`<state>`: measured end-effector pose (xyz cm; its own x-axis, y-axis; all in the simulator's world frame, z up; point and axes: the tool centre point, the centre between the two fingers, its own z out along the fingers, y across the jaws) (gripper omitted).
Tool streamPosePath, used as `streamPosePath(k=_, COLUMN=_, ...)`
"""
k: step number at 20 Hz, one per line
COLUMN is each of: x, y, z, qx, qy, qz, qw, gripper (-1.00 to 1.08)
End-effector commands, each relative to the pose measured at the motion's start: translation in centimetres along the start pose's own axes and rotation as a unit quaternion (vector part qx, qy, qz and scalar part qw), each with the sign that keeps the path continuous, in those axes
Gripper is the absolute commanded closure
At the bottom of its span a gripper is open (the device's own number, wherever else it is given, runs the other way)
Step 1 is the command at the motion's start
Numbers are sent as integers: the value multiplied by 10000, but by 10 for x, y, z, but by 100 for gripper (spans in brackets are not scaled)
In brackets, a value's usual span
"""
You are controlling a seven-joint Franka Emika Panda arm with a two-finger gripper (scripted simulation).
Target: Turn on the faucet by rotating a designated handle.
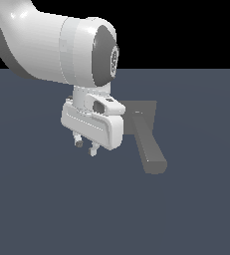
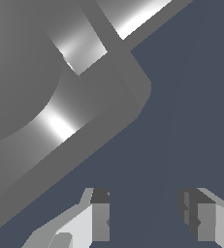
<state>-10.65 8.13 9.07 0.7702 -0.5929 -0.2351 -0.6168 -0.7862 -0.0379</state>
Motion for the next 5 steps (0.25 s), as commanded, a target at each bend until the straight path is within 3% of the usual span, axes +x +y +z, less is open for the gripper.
streamPosePath(k=1, x=-12, y=-74, z=14, qx=318, qy=194, qz=-516, qw=9980, gripper=-75)
streamPosePath(k=2, x=-11, y=-77, z=18, qx=192, qy=362, qz=-902, qw=9951, gripper=10)
streamPosePath(k=3, x=-22, y=-87, z=26, qx=89, qy=479, qz=-1238, qw=9911, gripper=-54)
streamPosePath(k=4, x=-16, y=-85, z=28, qx=149, qy=490, qz=-744, qw=9959, gripper=-50)
streamPosePath(k=5, x=22, y=-52, z=22, qx=208, qy=500, qz=-261, qw=9982, gripper=-50)
